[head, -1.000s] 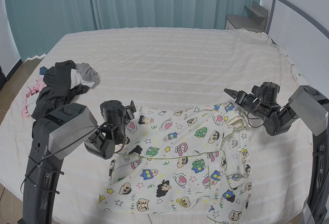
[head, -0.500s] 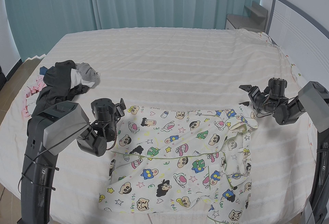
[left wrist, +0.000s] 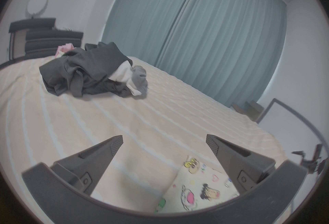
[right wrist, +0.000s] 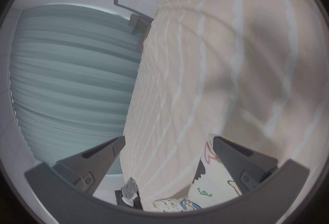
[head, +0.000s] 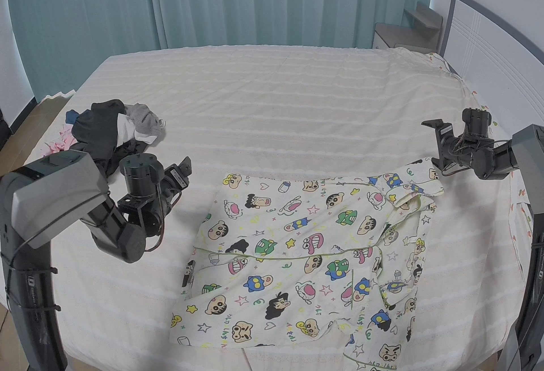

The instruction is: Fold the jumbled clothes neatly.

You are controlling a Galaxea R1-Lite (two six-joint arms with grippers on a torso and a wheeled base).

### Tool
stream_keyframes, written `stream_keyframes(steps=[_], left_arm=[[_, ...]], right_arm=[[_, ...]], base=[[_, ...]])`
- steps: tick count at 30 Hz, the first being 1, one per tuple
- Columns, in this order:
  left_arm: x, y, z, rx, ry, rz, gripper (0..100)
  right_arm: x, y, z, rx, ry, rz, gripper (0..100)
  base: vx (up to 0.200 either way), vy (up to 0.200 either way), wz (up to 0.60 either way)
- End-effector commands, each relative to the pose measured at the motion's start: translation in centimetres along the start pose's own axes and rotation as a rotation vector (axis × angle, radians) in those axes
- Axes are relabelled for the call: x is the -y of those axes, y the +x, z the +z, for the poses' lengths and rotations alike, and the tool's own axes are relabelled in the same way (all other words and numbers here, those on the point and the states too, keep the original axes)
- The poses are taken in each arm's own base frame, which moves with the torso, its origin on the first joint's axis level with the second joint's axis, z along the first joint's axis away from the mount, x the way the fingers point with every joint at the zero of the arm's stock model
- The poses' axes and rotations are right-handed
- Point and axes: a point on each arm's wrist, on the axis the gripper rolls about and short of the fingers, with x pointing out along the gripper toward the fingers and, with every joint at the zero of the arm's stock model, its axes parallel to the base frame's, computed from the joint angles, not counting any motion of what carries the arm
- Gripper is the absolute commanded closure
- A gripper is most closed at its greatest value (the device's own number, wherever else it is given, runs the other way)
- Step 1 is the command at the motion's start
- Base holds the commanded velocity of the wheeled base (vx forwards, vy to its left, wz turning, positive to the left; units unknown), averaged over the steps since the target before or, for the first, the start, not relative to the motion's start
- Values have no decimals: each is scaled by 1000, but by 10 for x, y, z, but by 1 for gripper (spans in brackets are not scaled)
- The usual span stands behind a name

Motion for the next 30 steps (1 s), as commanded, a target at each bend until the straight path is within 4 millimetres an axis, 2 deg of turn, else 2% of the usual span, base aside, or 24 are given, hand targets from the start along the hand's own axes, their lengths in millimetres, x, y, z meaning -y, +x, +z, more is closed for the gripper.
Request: stream_keyframes(steps=[1, 7, 13, 16, 20, 25, 30], left_arm=[[2, -46, 44, -1, -92, -88, 0], [-2, -72, 52, -27, -160, -100, 0], [-5, -92, 57, -48, -179, -116, 0], [0, -102, 62, -42, -222, -139, 0], [10, -123, 66, -49, -242, -190, 0], [16, -140, 66, -66, -253, -226, 0], [15, -155, 71, -62, -288, -245, 0]], right_arm=[[-6, -7, 21, 63, 30, 2, 0], [8, -6, 19, 53, -66, -49, 0], [19, -5, 35, 180, -139, -96, 0], [26, -5, 32, 162, -207, -134, 0], [46, -12, 20, 125, -391, -214, 0], [47, -22, 16, 122, -524, -250, 0], [51, -29, 26, 179, -637, -335, 0]], base=[[0, 0, 0], [0, 0, 0], [0, 0, 0], [0, 0, 0], [0, 0, 0], [0, 0, 0], [0, 0, 0]])
